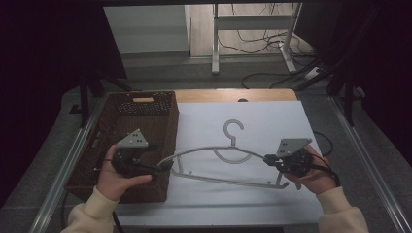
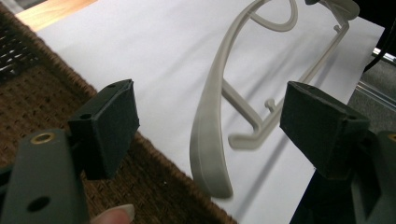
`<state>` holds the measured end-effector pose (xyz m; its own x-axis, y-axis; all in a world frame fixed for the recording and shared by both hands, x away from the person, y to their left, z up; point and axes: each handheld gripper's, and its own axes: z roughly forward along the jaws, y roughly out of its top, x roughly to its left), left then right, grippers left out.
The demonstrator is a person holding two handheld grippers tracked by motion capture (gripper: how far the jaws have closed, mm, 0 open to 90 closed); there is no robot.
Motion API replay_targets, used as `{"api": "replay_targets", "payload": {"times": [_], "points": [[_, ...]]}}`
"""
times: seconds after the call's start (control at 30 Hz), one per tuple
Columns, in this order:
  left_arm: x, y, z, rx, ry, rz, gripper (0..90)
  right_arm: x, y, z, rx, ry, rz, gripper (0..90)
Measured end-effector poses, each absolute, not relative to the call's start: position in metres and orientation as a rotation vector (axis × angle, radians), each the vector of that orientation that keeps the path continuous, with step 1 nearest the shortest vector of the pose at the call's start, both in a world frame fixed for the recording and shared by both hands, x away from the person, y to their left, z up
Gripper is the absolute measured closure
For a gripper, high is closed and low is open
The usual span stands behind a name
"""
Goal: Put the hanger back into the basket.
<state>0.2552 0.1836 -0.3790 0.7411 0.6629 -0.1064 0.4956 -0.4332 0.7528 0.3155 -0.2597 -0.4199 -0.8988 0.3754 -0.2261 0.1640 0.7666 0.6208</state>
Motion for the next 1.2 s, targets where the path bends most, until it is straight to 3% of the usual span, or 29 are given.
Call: {"api": "replay_targets", "payload": {"times": [0.73,1.2], "points": [[0.286,0.150,-0.366,2.210,0.817,0.239,21.7,0.315,-0.255,-0.420,0.388,2.635,0.896,82.7],[0.309,0.120,-0.378,2.338,0.747,0.117,26.9,0.314,-0.251,-0.421,0.358,2.646,0.895,82.6]]}}
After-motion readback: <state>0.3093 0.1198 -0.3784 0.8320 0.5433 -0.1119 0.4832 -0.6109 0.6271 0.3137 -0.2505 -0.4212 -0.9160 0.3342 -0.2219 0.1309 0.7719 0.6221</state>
